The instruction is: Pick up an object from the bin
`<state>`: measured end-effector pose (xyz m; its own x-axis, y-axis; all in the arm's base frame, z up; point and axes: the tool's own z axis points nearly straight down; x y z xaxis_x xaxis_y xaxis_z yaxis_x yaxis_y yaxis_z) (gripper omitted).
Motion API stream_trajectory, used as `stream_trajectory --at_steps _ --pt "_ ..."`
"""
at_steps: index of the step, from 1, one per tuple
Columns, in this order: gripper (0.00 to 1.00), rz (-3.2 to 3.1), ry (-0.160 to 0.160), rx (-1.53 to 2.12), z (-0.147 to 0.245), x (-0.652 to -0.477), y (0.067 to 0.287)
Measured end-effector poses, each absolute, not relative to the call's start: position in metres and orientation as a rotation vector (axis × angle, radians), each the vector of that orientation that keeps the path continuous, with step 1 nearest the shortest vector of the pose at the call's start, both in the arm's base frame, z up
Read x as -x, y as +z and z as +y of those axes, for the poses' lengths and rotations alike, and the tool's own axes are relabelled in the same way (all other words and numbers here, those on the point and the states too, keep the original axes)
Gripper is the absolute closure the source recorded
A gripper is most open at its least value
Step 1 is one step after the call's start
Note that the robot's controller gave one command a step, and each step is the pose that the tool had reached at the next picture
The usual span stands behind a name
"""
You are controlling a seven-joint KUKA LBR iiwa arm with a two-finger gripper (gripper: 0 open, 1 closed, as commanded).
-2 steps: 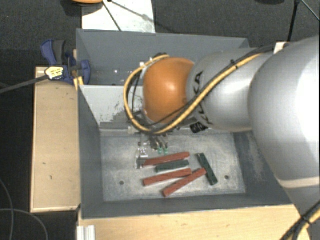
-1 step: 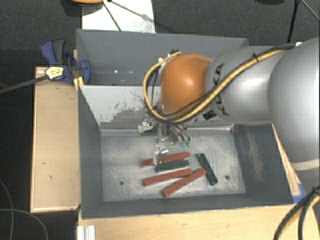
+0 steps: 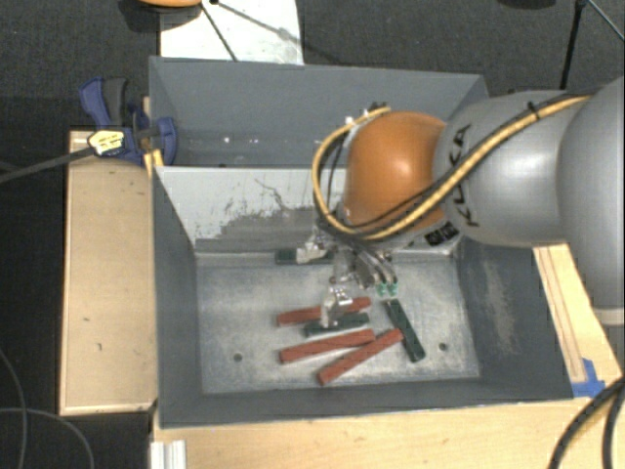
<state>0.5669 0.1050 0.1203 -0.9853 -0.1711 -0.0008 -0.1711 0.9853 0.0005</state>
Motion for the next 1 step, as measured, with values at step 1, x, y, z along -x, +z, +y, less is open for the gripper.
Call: stream_trajectory --at_steps 1 --pt "0.00 3.118 0.016 0.313 0.0673 -0.5419 0.0766"
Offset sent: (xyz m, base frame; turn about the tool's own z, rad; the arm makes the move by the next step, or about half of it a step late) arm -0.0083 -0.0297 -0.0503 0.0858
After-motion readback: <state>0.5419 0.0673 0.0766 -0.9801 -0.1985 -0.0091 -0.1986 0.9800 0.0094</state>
